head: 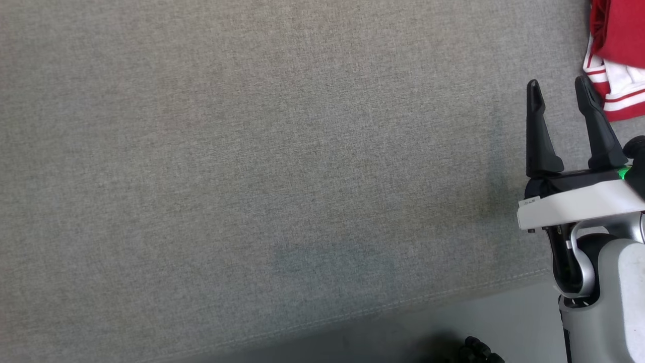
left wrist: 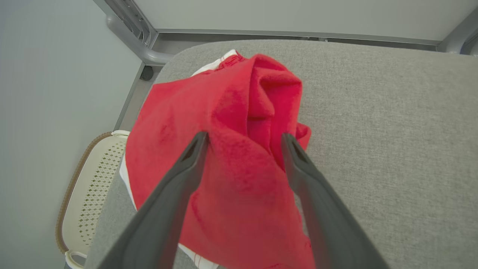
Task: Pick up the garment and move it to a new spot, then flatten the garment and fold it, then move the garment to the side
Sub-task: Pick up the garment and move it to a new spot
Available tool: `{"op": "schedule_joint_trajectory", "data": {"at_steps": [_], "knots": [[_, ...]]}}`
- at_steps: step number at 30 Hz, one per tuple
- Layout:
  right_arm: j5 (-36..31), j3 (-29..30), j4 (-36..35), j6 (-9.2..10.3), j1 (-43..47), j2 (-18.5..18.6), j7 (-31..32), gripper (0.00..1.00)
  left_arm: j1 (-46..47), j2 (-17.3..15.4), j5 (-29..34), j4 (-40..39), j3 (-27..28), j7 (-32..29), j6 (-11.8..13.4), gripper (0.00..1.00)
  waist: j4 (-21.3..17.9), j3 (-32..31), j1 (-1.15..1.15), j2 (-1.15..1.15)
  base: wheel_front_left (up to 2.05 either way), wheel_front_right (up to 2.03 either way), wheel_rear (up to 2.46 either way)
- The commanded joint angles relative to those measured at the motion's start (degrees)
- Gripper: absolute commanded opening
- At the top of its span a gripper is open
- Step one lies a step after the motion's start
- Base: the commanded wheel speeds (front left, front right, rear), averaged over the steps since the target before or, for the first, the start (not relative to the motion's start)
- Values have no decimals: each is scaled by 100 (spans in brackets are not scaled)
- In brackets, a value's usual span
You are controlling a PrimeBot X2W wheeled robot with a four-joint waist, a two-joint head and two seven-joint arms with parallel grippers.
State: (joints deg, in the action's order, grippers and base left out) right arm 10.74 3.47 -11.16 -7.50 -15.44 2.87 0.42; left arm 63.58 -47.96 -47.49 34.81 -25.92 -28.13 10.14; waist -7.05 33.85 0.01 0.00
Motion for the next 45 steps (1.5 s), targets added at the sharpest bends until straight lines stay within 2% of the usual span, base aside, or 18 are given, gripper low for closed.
{"op": "schedule_joint_trajectory", "data": {"at_steps": [1,9,11,12,14,15,16,17,23,26,28,32,38,45], "knots": [[-38,-7,-41,2,-63,4,1,100,20,-78,-2,32,43,23,55,100,-210,251,-1,0,0,0,0],[-99,-50,-142,2,-126,6,36,100,-163,-300,17,296,103,51,257,100,-286,392,-1,0,0,0,0],[-116,-28,-165,2,-122,6,41,100,-223,-285,-47,345,121,71,231,100,-279,402,-1,0,0,0,0],[-133,-20,-173,2,-120,5,43,100,-237,-265,-65,354,138,112,213,95,-272,399,-1,0,0,0,0],[-156,7,-171,2,-127,6,49,100,-264,-222,-91,361,153,226,178,45,-247,375,-1,0,0,0,0],[-164,13,-163,2,-131,7,53,100,-288,-199,-83,371,142,298,145,33,-234,353,-1,0,0,0,0],[-173,8,-157,2,-137,6,48,100,-299,-180,-46,387,128,387,127,14,-220,323,-1,0,0,0,0],[-176,-2,-147,2,-143,6,42,100,-299,-170,-25,405,123,466,92,0,-211,291,-1,0,0,0,0],[-187,-38,-38,2,-112,7,35,100,-152,2,45,494,55,866,-147,0,-130,-30,-1,0,0,0,0],[-222,-15,67,2,-17,8,55,100,-27,281,40,450,-64,1001,-392,0,-39,-391,-1,0,0,0,0],[-227,-16,77,2,2,7,63,100,3,353,41,432,-99,1016,-460,0,-15,-482,-1,0,0,0,0],[-247,-6,185,2,121,9,74,100,80,753,-37,309,-255,1123,-765,0,105,-928,-1,0,0,0,0],[-214,-40,330,2,339,8,119,100,-139,1213,64,123,-600,1341,-1196,0,269,-1620,-1,0,0,0,0],[-187,-100,452,2,701,8,210,100,-525,1672,17,-117,-944,1512,-1464,0,365,-2383,-1,0,0,0,0]]}}
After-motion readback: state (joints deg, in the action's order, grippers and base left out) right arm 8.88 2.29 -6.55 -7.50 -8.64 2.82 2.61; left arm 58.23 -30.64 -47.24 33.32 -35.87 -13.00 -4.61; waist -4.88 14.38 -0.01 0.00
